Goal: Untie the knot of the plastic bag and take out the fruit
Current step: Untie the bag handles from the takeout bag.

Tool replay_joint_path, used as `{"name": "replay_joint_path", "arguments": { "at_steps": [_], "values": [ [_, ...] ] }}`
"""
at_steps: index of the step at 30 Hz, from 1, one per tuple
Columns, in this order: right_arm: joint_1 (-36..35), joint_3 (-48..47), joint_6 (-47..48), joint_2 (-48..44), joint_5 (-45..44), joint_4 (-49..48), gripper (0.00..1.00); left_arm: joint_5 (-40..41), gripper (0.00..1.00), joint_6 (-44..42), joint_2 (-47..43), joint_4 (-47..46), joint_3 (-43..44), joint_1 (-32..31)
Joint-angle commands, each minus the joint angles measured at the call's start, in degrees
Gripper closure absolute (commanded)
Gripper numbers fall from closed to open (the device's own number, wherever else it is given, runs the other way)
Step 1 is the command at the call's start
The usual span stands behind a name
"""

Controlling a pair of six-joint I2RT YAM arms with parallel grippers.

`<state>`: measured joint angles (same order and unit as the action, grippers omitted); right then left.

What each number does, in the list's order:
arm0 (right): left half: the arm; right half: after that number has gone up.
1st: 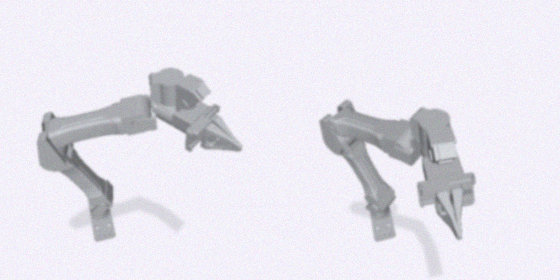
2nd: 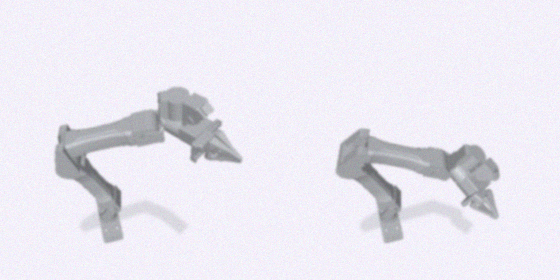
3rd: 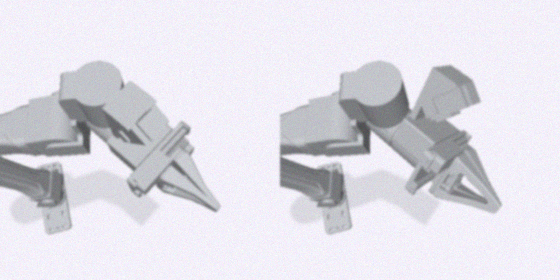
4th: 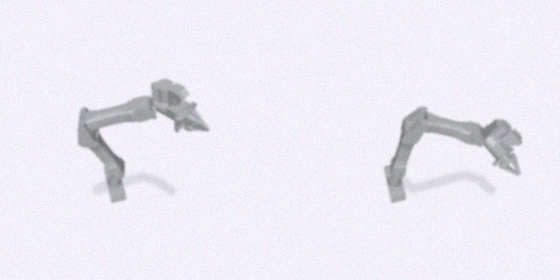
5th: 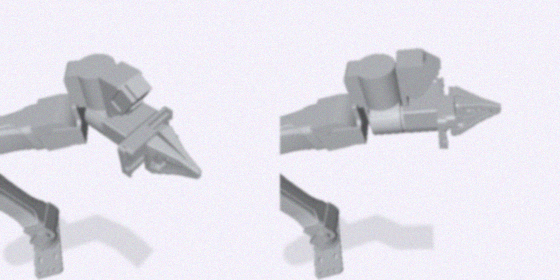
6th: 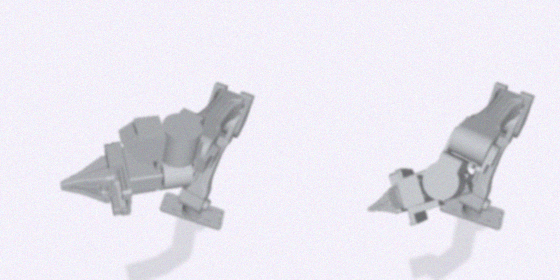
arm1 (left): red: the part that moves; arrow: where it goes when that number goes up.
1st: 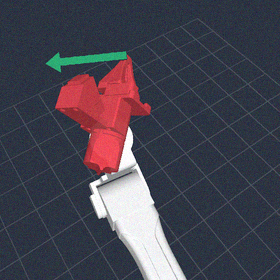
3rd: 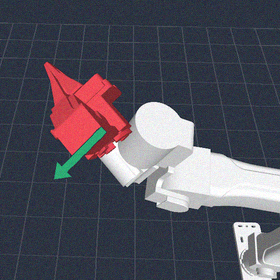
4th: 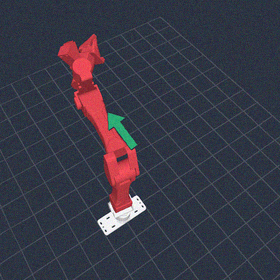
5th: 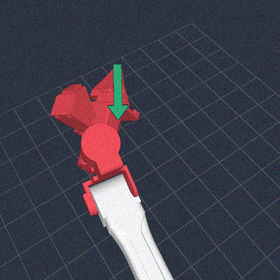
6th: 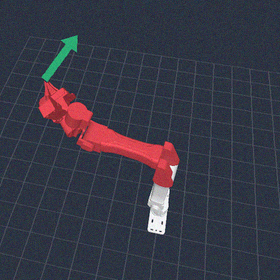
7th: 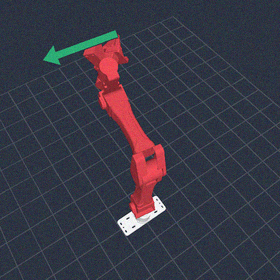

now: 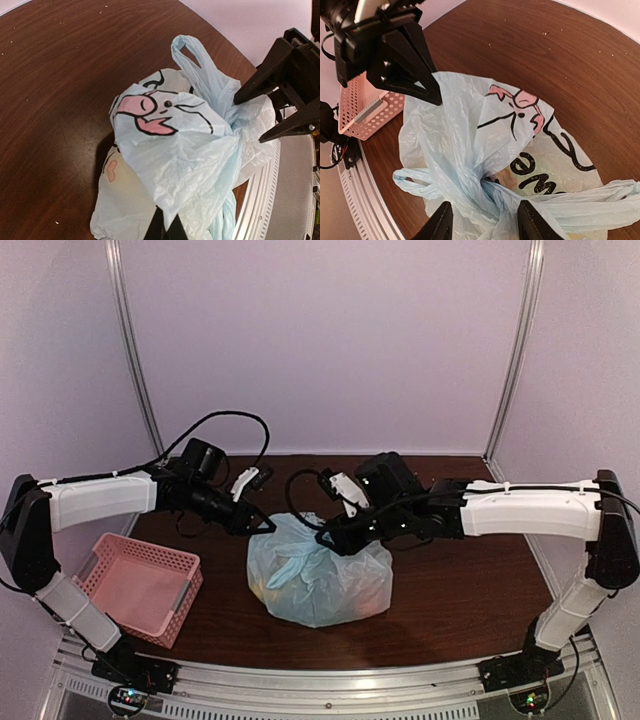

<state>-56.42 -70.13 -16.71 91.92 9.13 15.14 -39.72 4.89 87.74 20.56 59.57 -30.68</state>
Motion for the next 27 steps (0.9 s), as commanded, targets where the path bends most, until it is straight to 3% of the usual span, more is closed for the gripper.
{"name": "replay_joint_path", "arguments": {
  "at_steps": [1,27],
  "values": [
    [0.6,-1.6,0.1,1.7,0.9,3.2,0.56,-0.5,1.00,0.4,-1.6,-2.5,0.5,0.5],
    [3.3,0.8,-1.4,2.0,0.5,3.4,0.62,0.6,1.00,0.3,-2.1,-2.5,0.3,0.5]
  ]
}}
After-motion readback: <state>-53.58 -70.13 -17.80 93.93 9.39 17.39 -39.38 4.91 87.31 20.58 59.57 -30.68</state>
